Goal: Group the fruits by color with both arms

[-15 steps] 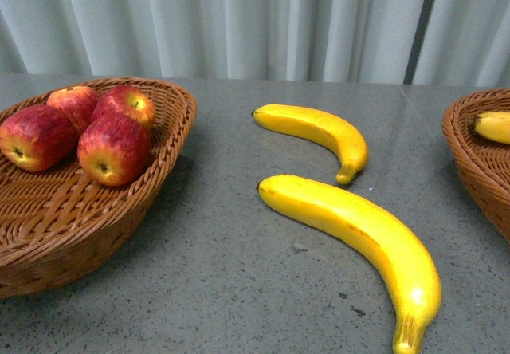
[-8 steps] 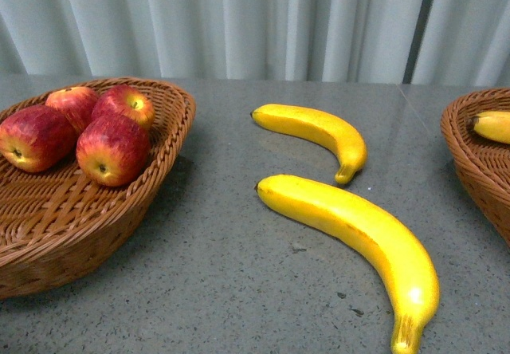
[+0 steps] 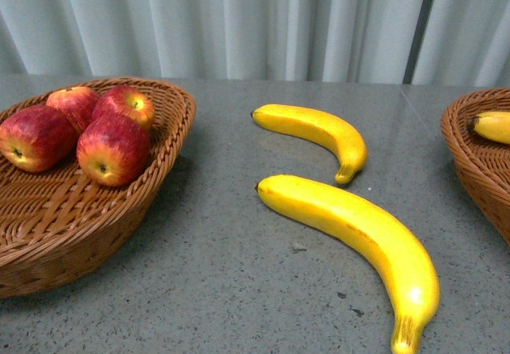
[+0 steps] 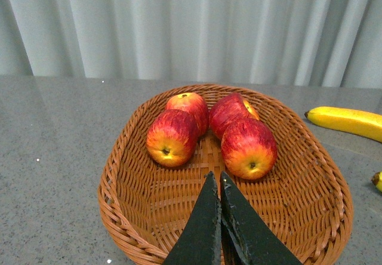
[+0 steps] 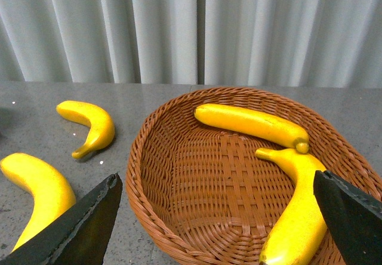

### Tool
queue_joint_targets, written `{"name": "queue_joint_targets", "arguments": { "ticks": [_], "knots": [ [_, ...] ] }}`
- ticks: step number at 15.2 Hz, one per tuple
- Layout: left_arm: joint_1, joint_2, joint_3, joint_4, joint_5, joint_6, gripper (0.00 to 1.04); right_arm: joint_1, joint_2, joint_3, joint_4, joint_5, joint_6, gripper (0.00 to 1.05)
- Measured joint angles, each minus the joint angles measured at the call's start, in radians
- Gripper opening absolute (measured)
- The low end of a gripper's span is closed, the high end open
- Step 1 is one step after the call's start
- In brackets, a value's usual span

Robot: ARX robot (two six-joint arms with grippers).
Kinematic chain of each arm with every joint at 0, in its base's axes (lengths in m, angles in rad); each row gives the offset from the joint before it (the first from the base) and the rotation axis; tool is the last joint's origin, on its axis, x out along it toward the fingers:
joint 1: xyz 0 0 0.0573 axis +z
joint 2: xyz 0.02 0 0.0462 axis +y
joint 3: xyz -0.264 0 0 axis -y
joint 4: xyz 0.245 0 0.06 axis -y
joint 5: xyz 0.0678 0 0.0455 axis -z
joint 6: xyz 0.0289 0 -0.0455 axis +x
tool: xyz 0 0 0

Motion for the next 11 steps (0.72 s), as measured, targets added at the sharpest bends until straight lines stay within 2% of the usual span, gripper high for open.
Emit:
{"name": "queue_joint_targets", "arguments": {
  "ticks": [2,11],
  "knots": [
    [0.0,-0.039,-0.03,0.008,0.001,0.0,0.02,0.0,0.0,0.0,0.0,0.0,0.0,0.98],
    [0.0,-0.25,-0.03,-0.202,0.0,0.0,0.02,0.0,0.0,0.0,0.0,0.0,0.0,0.98]
  ]
}}
